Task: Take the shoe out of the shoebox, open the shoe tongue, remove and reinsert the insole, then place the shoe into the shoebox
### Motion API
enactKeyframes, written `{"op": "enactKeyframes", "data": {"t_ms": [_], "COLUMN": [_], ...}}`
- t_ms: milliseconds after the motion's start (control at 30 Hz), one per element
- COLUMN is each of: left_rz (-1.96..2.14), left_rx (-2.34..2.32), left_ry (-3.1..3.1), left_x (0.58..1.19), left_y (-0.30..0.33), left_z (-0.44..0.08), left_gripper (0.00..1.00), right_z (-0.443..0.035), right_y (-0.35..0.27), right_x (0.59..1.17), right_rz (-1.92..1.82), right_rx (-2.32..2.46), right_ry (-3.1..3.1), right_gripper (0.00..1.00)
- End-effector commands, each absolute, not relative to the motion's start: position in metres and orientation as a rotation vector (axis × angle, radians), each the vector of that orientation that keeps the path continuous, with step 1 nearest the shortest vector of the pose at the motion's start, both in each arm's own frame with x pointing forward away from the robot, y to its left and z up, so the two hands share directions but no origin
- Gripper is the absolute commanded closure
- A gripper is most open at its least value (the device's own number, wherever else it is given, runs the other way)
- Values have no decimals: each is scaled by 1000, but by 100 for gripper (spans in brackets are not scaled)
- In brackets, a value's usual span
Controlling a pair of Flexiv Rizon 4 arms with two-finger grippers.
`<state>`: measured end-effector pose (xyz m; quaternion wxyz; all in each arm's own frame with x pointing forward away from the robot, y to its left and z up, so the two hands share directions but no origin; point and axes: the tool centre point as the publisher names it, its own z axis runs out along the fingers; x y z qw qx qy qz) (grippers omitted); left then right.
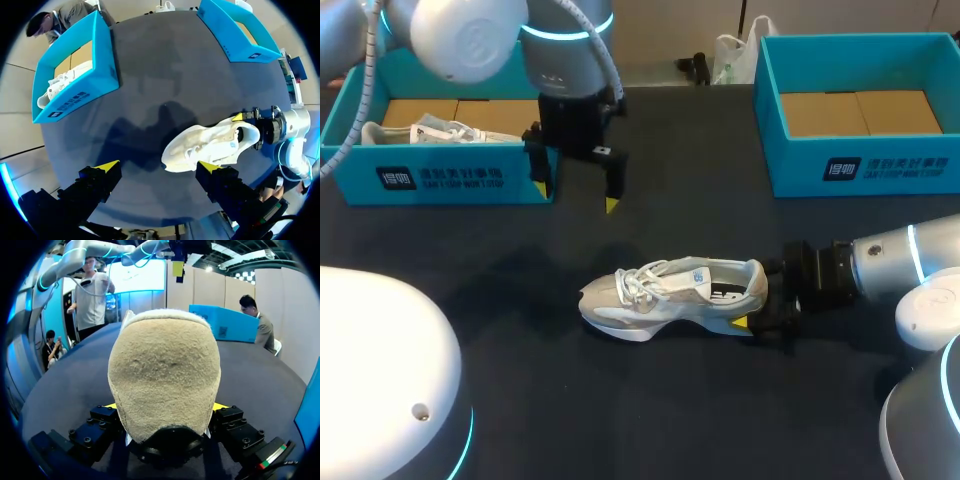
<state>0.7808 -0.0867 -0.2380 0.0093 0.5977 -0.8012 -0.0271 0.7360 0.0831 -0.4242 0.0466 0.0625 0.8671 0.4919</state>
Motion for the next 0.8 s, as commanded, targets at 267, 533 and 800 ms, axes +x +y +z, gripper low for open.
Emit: {"op": "enactKeyframes", "data": {"t_ms": [267,533,800], "left_rz": [-85,-63,-112], "left_rx": [1868,2154,2216], "left_ry": [-2503,-2300,-2233], "left_x": [781,776,763], "left_y": [-86,-103,-132], "left_z": [-237,-241,-250], "left_gripper": [0,0,0], "right_z": [-428,-428,-428], "right_y": [85,85,85], "right_x": [737,737,737], "right_rz": [1494,1494,1494], "right_rx": [192,192,192], "right_ry": [2649,2649,2649], "right_gripper": [100,100,100]}}
